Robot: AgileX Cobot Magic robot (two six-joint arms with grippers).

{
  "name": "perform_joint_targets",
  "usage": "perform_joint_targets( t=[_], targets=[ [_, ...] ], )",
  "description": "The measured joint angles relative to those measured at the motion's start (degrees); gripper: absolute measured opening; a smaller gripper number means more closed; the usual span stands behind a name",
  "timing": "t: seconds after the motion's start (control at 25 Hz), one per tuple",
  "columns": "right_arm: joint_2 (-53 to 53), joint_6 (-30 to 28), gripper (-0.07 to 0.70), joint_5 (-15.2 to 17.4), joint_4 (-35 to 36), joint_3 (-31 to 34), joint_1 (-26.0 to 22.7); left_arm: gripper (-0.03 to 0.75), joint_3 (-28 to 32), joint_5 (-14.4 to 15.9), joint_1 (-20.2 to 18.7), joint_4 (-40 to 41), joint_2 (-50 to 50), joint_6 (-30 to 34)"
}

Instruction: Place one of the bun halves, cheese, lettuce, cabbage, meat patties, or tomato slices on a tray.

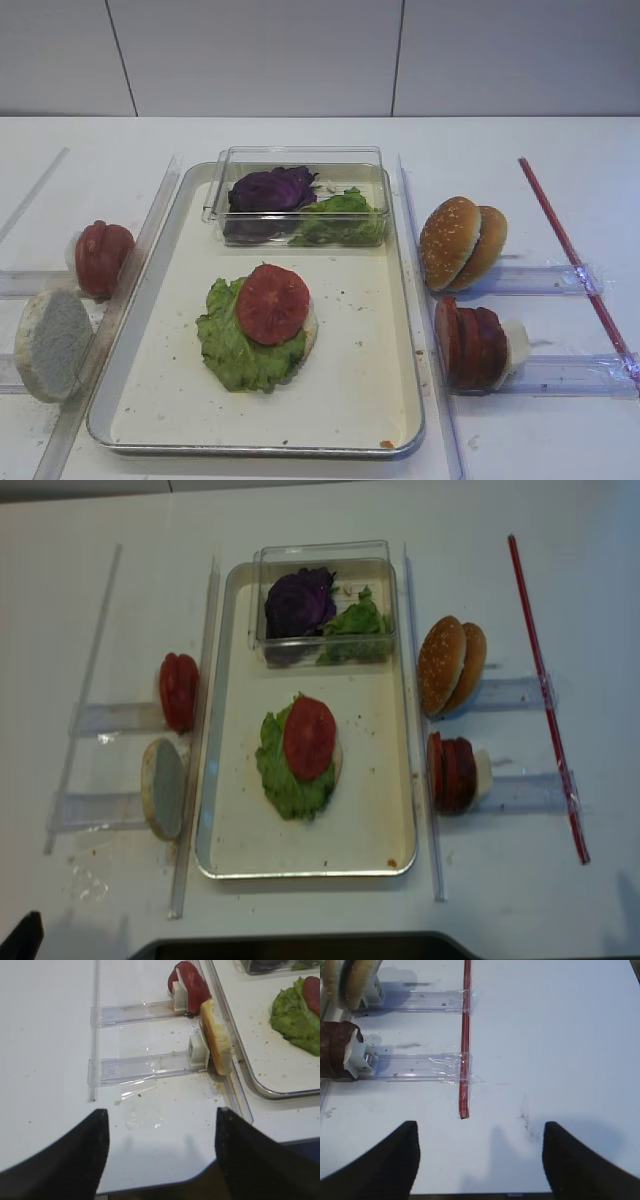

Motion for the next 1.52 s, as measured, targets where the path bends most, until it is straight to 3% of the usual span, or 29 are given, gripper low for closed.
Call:
perform_joint_targets(
  t=[1.52],
  targets=[
    [0.0, -0.1, 0.527, 0.0, 0.0, 0.0, 0.0, 0.449, 0.0, 0.0, 0.0, -1.1, -0.1, 1.7]
  ],
)
